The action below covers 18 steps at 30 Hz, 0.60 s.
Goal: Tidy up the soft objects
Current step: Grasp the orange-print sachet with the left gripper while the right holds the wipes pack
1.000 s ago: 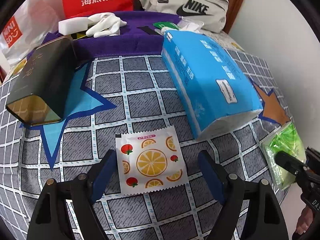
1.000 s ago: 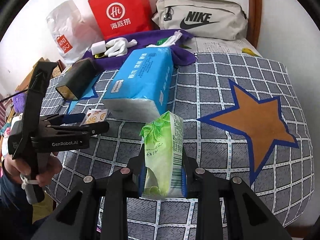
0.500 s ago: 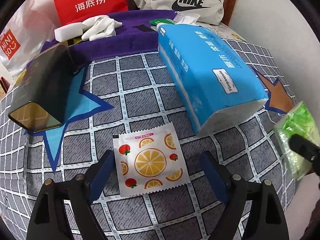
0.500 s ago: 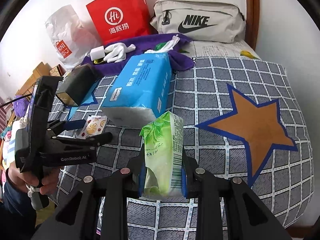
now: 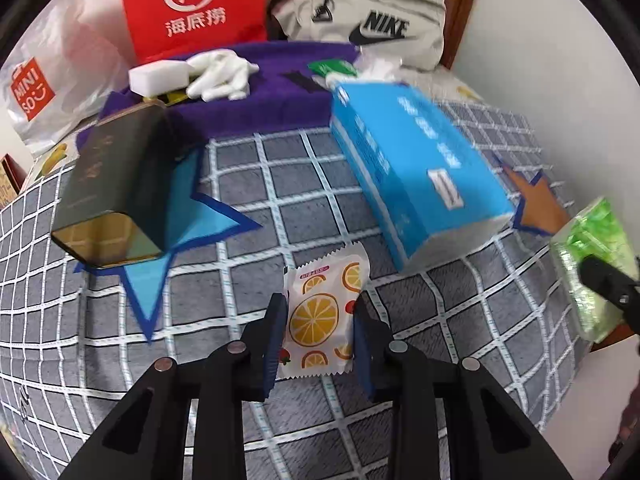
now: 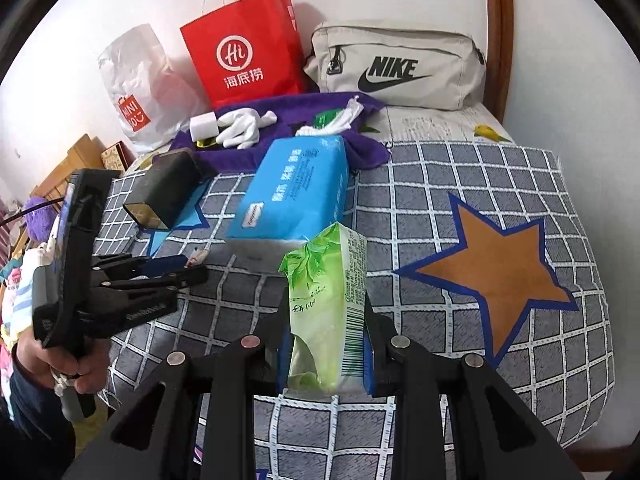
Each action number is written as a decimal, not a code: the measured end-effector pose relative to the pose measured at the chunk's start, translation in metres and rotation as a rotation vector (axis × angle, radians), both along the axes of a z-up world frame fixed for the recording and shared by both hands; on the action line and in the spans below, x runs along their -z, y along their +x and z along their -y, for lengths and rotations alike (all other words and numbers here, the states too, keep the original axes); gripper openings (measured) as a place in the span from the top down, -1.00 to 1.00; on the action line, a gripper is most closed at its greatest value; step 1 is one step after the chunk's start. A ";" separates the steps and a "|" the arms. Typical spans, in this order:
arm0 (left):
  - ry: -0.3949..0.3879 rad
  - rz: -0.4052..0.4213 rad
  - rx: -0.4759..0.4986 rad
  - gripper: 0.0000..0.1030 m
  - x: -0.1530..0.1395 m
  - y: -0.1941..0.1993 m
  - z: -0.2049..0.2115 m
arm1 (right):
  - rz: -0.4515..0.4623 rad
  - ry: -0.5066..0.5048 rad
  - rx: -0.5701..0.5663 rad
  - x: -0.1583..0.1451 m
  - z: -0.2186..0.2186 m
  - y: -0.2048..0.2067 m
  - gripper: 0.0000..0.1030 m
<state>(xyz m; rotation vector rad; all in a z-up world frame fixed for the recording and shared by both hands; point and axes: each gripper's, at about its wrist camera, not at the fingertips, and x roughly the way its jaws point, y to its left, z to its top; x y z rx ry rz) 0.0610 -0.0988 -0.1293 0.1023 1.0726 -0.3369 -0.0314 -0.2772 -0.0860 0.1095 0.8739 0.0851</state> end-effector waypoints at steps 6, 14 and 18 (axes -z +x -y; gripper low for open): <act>-0.032 0.022 -0.024 0.80 -0.024 0.001 -0.025 | 0.018 0.003 0.016 -0.009 -0.006 0.008 0.47; -0.039 0.069 -0.036 0.82 -0.043 0.010 -0.049 | 0.070 -0.019 -0.013 -0.029 -0.025 0.033 0.47; -0.071 0.057 -0.046 0.85 -0.043 0.010 -0.062 | 0.080 -0.016 -0.038 -0.033 -0.037 0.044 0.47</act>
